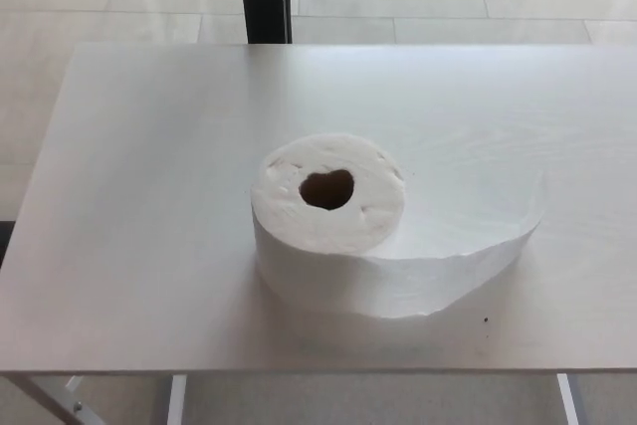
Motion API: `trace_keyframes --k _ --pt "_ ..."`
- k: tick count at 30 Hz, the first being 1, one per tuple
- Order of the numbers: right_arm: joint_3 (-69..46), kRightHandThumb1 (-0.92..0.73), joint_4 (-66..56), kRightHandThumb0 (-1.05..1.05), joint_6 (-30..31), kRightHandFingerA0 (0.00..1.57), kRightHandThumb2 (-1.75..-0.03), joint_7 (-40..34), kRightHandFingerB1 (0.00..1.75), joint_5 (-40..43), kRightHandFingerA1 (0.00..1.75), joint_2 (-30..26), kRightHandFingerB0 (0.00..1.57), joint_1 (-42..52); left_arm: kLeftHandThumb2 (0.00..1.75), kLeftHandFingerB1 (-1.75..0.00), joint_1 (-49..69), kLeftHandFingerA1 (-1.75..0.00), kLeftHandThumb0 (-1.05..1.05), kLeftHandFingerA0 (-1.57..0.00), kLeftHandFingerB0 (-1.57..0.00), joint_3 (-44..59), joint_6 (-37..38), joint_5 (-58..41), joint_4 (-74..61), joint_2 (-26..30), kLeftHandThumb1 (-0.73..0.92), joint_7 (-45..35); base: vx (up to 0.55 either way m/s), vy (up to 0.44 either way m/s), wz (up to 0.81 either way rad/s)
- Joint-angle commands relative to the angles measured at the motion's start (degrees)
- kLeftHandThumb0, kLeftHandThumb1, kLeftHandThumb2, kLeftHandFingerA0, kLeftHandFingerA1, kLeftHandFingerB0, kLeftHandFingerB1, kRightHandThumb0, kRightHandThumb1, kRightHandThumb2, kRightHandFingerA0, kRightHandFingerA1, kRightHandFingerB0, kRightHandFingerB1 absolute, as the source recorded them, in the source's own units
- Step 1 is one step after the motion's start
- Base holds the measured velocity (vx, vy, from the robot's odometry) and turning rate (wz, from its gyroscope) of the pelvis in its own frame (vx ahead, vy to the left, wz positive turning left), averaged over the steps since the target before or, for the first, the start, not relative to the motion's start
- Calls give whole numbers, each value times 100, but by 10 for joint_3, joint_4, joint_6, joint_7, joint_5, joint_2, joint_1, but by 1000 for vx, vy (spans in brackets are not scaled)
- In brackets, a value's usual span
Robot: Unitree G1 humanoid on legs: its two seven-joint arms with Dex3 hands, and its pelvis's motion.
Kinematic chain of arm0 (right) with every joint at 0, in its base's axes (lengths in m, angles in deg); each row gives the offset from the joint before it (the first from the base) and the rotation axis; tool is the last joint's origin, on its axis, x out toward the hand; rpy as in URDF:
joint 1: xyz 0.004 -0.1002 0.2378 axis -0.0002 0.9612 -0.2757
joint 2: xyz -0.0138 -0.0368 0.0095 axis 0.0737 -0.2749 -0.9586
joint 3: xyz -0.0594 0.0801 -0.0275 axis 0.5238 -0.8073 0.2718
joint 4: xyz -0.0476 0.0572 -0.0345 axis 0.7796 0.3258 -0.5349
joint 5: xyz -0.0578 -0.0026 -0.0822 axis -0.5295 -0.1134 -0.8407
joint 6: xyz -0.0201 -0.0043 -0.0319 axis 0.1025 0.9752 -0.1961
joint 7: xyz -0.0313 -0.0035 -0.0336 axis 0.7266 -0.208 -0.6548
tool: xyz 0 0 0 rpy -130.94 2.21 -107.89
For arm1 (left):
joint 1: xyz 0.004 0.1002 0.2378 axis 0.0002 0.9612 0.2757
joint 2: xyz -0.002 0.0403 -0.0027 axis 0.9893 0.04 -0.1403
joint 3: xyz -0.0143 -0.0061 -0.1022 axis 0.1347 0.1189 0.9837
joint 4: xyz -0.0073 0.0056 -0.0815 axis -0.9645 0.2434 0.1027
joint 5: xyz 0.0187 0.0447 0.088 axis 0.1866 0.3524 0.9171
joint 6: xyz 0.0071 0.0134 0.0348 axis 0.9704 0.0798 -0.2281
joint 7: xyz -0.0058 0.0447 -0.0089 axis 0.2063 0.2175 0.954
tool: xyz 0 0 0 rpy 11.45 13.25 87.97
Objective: A toilet paper roll is kept in the middle of the desk infront of the robot. The robot places its left hand on the top of the toilet paper roll to hold it still and uses its right hand to tear off a piece of toilet paper from it and hands the paper to a person
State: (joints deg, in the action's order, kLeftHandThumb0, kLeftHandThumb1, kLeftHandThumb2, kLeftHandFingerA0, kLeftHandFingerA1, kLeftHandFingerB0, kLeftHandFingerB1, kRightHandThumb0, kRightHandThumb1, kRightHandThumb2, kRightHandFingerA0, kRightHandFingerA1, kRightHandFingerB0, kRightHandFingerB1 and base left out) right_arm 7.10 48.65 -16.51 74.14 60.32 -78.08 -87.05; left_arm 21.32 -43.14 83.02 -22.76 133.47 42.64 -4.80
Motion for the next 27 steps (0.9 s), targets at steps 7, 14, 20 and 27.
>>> trace_keyframes --k 7,14,20,27 --pt "-99 -50 -14 -63 -55 55 -56 26 34 96 77 -17 42 -26 52 -49 -70 -56 -45 -94 -73 170 35 -176 45 -14 39 8 0 0 0" --pt "-154 -49 -58 -64 -67 78 -56 49 36 131 96 -45 40 -108 55 -43 -111 -51 -52 -86 -69 243 -25 -205 -120 -5 44 34 0 0 0" --pt "-171 -38 -198 -102 -49 120 -86 112 78 174 168 -47 45 -212 73 -50 -199 -133 -68 -132 -63 246 -135 -219 -376 15 36 89 0 0 0" --pt "-83 -35 -512 -95 22 56 -85 127 60 202 72 16 39 -252 55 -41 -429 -46 -64 -84 -72 111 -220 -229 -584 89 38 94 0 0 0"
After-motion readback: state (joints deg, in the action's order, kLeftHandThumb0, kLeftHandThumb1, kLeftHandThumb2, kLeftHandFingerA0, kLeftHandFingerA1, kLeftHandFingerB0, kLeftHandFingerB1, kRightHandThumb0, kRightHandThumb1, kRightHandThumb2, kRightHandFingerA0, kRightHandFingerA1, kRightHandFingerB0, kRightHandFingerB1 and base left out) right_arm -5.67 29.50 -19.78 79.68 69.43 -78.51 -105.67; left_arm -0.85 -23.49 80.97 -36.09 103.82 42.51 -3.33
